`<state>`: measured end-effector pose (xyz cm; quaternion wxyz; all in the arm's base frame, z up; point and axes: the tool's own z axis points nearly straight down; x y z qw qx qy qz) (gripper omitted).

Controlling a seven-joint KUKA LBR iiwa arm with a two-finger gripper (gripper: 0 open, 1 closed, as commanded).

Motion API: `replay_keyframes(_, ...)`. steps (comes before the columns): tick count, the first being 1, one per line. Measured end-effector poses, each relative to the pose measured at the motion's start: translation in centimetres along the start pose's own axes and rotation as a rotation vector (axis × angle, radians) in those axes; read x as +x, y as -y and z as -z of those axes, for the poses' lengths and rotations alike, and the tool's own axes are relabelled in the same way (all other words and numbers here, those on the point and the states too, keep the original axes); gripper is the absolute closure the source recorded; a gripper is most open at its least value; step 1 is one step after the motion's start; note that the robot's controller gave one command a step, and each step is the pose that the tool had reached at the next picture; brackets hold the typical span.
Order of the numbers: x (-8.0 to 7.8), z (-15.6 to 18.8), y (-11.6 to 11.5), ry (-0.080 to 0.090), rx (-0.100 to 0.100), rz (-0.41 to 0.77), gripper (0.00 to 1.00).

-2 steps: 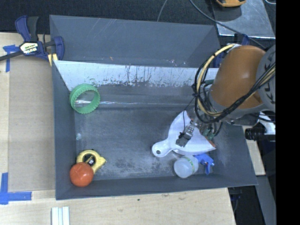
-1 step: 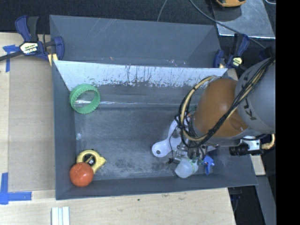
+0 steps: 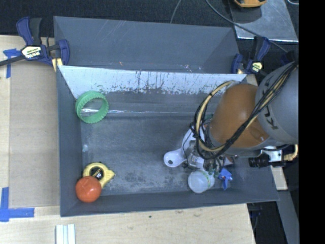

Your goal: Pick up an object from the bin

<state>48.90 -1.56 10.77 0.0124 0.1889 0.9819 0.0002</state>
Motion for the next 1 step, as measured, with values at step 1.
replay_keyframes(1, -3.11, 21.1, -1.75, 0.011, -0.004, 0.007, 1.0)
